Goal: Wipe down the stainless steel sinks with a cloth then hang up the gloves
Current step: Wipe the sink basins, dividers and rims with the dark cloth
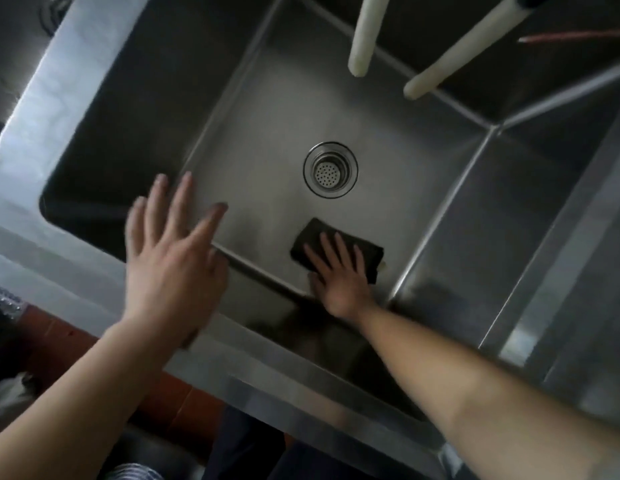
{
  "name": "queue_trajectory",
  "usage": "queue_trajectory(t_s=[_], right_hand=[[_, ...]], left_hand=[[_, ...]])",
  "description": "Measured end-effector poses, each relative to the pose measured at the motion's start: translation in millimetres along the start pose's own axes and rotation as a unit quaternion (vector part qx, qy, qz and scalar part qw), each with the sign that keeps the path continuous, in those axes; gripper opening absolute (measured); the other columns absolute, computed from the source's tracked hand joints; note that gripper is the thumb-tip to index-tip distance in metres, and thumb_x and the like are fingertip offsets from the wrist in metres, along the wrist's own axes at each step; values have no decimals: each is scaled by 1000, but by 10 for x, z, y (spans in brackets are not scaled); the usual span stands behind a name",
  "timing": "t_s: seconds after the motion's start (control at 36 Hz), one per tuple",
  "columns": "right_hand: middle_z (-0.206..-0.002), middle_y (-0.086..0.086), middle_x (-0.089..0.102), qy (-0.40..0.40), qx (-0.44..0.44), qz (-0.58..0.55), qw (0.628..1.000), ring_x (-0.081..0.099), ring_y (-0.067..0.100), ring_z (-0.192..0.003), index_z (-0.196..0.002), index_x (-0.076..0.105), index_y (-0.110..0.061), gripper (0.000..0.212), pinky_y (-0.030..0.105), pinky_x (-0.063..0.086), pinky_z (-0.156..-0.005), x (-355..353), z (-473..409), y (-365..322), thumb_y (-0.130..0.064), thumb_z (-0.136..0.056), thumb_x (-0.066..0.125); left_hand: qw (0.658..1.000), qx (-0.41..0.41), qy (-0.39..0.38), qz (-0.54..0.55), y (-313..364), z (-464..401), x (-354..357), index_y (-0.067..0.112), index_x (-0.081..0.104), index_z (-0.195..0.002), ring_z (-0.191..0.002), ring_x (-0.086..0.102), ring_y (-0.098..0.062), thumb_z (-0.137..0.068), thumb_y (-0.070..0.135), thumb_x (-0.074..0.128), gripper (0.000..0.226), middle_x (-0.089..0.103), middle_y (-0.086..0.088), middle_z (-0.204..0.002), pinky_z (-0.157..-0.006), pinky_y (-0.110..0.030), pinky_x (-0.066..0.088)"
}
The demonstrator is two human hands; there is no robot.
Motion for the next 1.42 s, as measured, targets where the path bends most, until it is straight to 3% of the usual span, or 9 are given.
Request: queue_trajectory(t_s=[0.14, 0.28, 0.39, 0.5, 0.61, 0.94, 1.14, 1.28, 1.42], right_hand=[[-165, -11, 0, 84, 179, -73, 978, -4, 18, -152, -151, 2, -53, 61, 50, -3, -119, 146, -93, 119, -61, -97, 30], [-165, -3, 15, 222, 418, -149, 868, 13, 24, -151, -153, 20, -44, 63, 54, 6, -117, -150, -559, 472, -58, -94, 39], [-166, -2, 9, 263, 487, -154, 819, 7, 26, -152, -155, 16, -41, 64, 59, 5, -118, -695, -1149, 1298, -57, -95, 32], [-166, -2, 2, 231, 423, -130, 866, 1, 27, -152, -154, 6, -43, 65, 60, 2, -117, -1233, -1726, 2035, -59, -95, 27], [-166, 0, 0, 224, 376, -65, 897, -1, 29, -152, -153, -1, -44, 65, 61, 5, -116, -1306, -1906, 2013, -59, -93, 18], [-166, 2, 4, 167, -8, 8, 986, -2, 33, -152, -154, 11, -43, 58, 64, -1, -115, -1124, -2479, -149, -47, -99, 29], [-166, 1, 11, 133, -181, 27, 974, 2, 30, -152, -153, 23, -42, 55, 61, 0, -117, -502, -1734, -933, -44, -99, 37], [-160, -1, 29, 102, -223, 38, 969, 22, 29, -149, -146, 40, -41, 55, 62, 16, -114, -178, -1036, -923, -37, -94, 54], [-165, -3, 8, -42, -195, 79, 977, 1, 32, -152, -154, 20, -39, 60, 63, 1, -116, 16, -493, -610, -27, -100, 44]], left_hand=[[976, -36, -192, 95, 589, -694, 543, 41, 38, -147, -153, 4, -24, -89, 46, 55, 61, 16, -1, -165, -120, -45, 11], [967, -60, -237, 69, 586, -1262, 1011, 38, 23, -153, -152, 6, -23, -92, 43, 55, 69, 9, 1, -165, -120, -41, 12], [970, -116, -210, 36, 206, -1552, 1200, 29, 29, -147, -140, 30, -33, -93, 40, 55, 61, 31, -9, -149, -113, -47, 31], [970, -143, -192, 28, -227, -1668, 1291, 23, 39, -135, -127, 43, -43, -84, 31, 66, 58, 41, -17, -132, -106, -53, 40], [961, -149, -232, 28, -424, -1701, 1456, 26, 14, -157, -142, 27, -45, -82, 32, 71, 94, 16, -13, -159, -114, -53, 31], [944, -167, -285, -17, -397, -1747, 1523, 26, -9, -157, -150, 13, -43, -93, 25, 53, 89, -12, -11, -166, -121, -49, 21], [930, -78, -348, -94, -323, -1803, 912, 6, 49, -141, -133, 48, -33, -103, 27, 42, 45, 48, -19, -147, -109, -33, 38], [944, -83, -319, 15, -365, -1467, 705, 23, 42, -148, -140, 42, -24, -96, 30, 55, 54, 41, -5, -155, -111, -25, 32], [943, -70, -314, 84, -297, -1011, 528, 33, 47, -144, -130, 53, -26, -94, 31, 58, 51, 51, -4, -148, -107, -30, 41]])
Point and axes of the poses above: each hand's wrist, its own z-axis away from the middle knuckle, its own x-axis out of the palm, y = z × x, the point moved 3 cm from there along -z, towards the middle knuckle
